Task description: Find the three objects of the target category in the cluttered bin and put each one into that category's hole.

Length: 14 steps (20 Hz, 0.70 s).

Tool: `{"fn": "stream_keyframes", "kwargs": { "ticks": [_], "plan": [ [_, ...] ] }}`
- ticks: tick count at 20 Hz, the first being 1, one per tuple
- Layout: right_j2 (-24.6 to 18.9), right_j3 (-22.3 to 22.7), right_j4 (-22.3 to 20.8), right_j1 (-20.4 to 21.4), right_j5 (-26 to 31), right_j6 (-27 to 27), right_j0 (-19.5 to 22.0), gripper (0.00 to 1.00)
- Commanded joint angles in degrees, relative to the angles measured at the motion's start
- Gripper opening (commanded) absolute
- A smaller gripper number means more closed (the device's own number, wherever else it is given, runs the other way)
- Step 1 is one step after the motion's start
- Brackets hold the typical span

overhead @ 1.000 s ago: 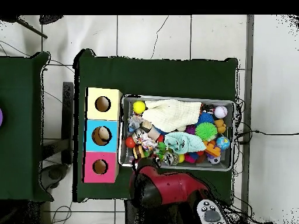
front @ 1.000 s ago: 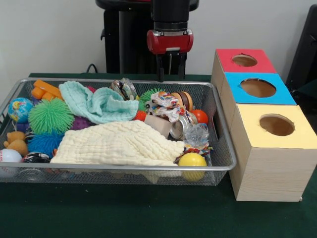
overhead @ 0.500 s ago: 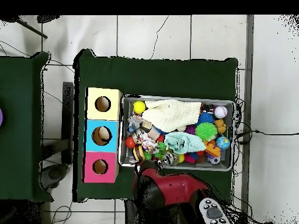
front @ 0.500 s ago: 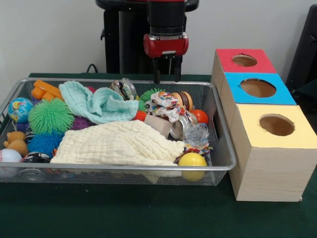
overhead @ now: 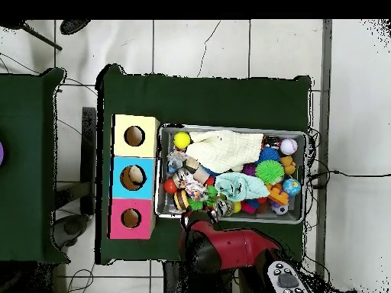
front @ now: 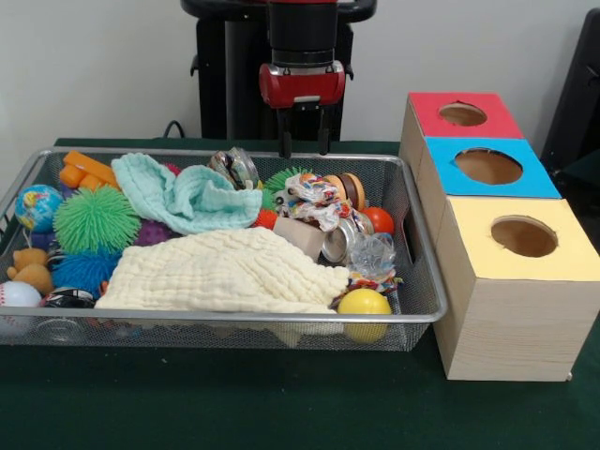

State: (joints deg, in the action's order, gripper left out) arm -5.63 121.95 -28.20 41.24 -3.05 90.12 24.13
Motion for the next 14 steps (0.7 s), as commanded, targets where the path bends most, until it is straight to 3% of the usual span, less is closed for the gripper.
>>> {"fn": "stream_keyframes", "kwargs": {
  "ticks": [1,5,12,14],
  "plan": [
    [-2.9,-6.2,-2.5,-1.1,0.6,4.2,0.9,1.0],
    [-3.0,-6.1,-2.3,-1.2,0.6,4.5,1.0,1.0],
    [0.9,-7.2,-2.7,-5.5,-7.6,6.5,-1.4,1.0],
    [0.8,-7.2,-2.7,-5.4,-7.6,6.4,-1.4,1.0]
  ]
}}
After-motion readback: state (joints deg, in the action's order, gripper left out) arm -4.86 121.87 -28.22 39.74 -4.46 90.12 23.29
